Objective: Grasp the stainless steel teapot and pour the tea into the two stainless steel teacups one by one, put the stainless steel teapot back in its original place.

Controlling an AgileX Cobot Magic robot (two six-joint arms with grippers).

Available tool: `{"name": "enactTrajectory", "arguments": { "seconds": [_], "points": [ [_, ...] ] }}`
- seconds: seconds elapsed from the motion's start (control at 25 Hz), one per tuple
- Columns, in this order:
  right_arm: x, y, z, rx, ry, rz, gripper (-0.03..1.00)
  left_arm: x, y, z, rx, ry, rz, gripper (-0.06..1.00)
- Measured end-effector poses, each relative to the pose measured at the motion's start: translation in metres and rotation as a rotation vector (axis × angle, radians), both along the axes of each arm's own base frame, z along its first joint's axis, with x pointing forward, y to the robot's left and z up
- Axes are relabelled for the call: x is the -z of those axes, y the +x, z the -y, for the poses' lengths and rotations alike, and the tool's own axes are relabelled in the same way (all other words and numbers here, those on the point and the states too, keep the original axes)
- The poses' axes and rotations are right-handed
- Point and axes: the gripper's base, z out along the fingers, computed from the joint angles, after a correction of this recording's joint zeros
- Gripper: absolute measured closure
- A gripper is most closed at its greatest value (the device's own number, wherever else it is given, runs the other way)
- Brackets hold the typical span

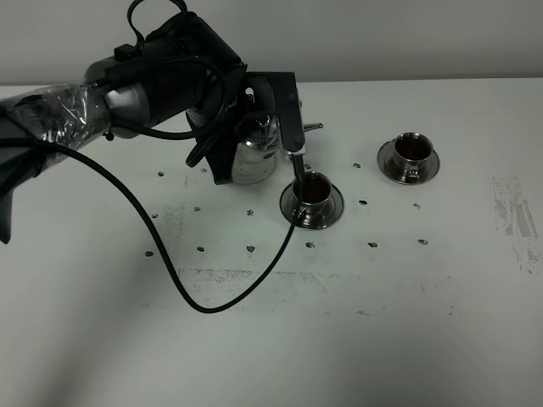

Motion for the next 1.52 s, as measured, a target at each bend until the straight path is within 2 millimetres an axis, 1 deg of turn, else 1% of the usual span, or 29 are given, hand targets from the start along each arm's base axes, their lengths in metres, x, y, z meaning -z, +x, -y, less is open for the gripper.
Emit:
{"name": "enactTrajectory", "arguments": {
  "seconds": [0.12, 0.24, 0.32, 0.44, 0.6, 0.68, 0.84, 1.0, 1.24, 1.52],
  "points": [
    [0.000, 0.000, 0.000, 0.000, 0.000, 0.000, 0.46, -0.013, -0.013, 0.003, -0.166, -0.104, -0.039, 0.76],
    [0.000, 0.000, 0.000, 0.000, 0.000, 0.000, 0.46, -0.022, -0.026, 0.005, -0.286, -0.176, -0.086, 0.76],
    [0.000, 0.000, 0.000, 0.000, 0.000, 0.000, 0.46, -0.024, -0.035, 0.006, -0.318, -0.212, -0.112, 0.76],
    [0.000, 0.000, 0.000, 0.000, 0.000, 0.000, 0.46, -0.021, -0.050, 0.004, -0.331, -0.255, -0.154, 0.76],
    [0.000, 0.000, 0.000, 0.000, 0.000, 0.000, 0.46, -0.008, -0.064, -0.003, -0.330, -0.285, -0.176, 0.76],
    [0.000, 0.000, 0.000, 0.000, 0.000, 0.000, 0.46, 0.003, -0.069, -0.005, -0.335, -0.283, -0.201, 0.76],
    [0.000, 0.000, 0.000, 0.000, 0.000, 0.000, 0.46, 0.022, -0.082, -0.006, -0.346, -0.259, -0.251, 0.76],
    [0.000, 0.000, 0.000, 0.000, 0.000, 0.000, 0.46, 0.035, -0.093, -0.004, -0.345, -0.254, -0.281, 0.76],
    [0.000, 0.000, 0.000, 0.000, 0.000, 0.000, 0.46, 0.048, -0.100, -0.006, -0.375, -0.258, -0.297, 0.76],
    [0.000, 0.000, 0.000, 0.000, 0.000, 0.000, 0.46, 0.052, -0.101, -0.007, -0.379, -0.259, -0.300, 0.76]
  ]
}}
